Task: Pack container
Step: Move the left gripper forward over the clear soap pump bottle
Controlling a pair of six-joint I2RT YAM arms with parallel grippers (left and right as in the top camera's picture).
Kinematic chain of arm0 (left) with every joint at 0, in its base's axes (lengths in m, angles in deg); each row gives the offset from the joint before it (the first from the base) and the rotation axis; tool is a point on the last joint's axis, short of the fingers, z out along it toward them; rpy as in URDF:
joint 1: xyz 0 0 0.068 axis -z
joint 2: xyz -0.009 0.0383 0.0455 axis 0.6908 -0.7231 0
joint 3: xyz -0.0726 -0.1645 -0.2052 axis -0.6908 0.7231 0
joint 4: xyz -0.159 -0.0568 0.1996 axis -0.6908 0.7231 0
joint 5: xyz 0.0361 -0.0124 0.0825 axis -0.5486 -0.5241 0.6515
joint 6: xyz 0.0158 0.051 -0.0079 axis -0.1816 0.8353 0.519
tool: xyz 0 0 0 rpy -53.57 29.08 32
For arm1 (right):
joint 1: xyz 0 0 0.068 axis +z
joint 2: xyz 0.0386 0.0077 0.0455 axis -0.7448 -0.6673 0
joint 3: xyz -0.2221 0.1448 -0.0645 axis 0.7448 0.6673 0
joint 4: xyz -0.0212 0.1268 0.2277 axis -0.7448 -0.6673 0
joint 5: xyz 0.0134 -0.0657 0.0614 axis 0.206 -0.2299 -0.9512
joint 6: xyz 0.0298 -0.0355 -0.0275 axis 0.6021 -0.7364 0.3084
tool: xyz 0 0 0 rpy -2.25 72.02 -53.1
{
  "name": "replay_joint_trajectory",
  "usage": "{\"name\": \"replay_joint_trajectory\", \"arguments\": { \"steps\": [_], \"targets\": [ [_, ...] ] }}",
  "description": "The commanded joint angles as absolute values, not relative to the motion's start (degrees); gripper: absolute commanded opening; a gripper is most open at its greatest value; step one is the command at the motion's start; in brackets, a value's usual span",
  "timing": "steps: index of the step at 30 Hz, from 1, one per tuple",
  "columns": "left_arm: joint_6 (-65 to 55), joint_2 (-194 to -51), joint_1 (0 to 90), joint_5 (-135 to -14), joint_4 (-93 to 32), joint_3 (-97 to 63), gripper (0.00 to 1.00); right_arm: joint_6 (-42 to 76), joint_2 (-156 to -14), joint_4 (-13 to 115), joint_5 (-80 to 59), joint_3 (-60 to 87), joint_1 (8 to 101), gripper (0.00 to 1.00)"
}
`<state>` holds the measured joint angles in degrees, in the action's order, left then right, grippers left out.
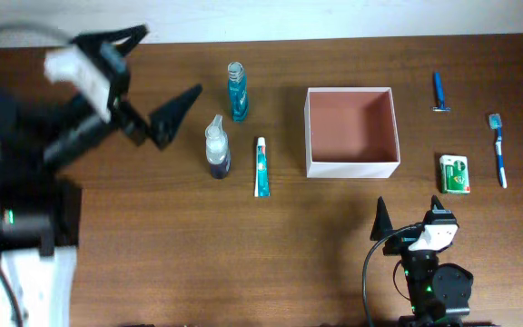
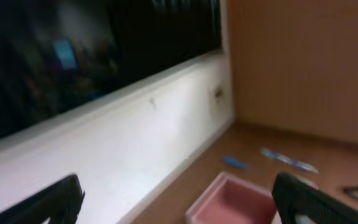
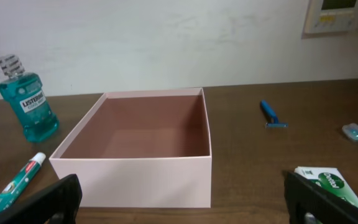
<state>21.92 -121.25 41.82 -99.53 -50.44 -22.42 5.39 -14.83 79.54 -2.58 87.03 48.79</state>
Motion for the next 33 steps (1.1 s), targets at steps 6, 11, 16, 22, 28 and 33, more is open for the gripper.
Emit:
{"name": "replay_joint_trajectory", "arguments": {
  "steps": [6,11,16,22,28,33],
  "targets": [
    [34.16,-138.08,56.38,-75.26,-14.73,-47.29,0.99,4.93,-14.5,79.23,-2.69,87.29,49.27,0.99],
    [33.94,-141.28,59.9,-72.18,-12.02,-47.27,0.99,4.93,-14.5,79.23,-2.69,87.29,49.27,0.99],
    [26.58,-144.88,63.7,-51.31,-5.48,-47.27,0.99,4.93,-14.5,79.23,-2.67,87.29,49.27,0.99],
    [24.85,-148.31,64.49,-53.89,-1.94,-47.27,0.99,4.93,-14.5,79.23,-2.69,87.29,49.27,0.99],
    [23.36,-152.16,64.55,-54.67,-2.07,-47.27,0.99,4.93,-14.5,79.23,-2.69,87.29,49.27,0.99],
    [20.37,-157.58,64.55,-54.54,0.92,-47.27,0.99,4.93,-14.5,79.23,-2.69,87.29,49.27,0.99]
  ]
}}
